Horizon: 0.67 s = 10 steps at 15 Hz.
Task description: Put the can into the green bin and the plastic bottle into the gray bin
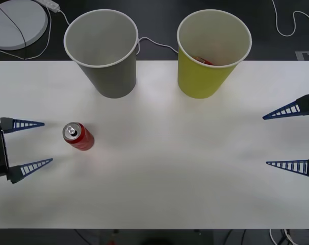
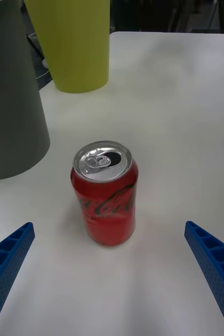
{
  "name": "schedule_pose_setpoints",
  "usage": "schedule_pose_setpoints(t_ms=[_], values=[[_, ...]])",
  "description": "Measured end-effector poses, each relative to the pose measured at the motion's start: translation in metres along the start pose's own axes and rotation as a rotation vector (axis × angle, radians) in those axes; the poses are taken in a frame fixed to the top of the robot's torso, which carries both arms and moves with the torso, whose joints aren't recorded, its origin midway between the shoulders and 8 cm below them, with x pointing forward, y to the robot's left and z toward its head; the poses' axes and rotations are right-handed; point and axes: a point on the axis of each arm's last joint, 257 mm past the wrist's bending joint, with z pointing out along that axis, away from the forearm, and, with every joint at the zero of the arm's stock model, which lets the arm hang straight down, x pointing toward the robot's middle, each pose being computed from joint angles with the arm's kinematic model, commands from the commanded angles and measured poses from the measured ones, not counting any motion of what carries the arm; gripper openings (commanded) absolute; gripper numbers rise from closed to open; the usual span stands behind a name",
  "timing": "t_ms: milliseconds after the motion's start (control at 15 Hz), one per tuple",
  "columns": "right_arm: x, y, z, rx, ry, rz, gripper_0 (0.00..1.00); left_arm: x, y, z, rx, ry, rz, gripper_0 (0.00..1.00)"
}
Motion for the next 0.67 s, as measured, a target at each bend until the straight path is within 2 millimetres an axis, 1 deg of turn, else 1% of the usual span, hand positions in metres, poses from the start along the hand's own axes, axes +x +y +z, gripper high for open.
schedule_pose_setpoints(t_ms=[400, 667], values=[[0.0, 0.0, 0.0, 0.0, 0.0, 0.0, 1.0, 0.024, -0.004, 0.019, -0.087, -0.042, -0.042, 1.0], [0.0, 0.0, 0.0, 0.0, 0.0, 0.0, 1.0, 0.03, -0.002, 0.03, -0.117, -0.067, -0.063, 1.0]])
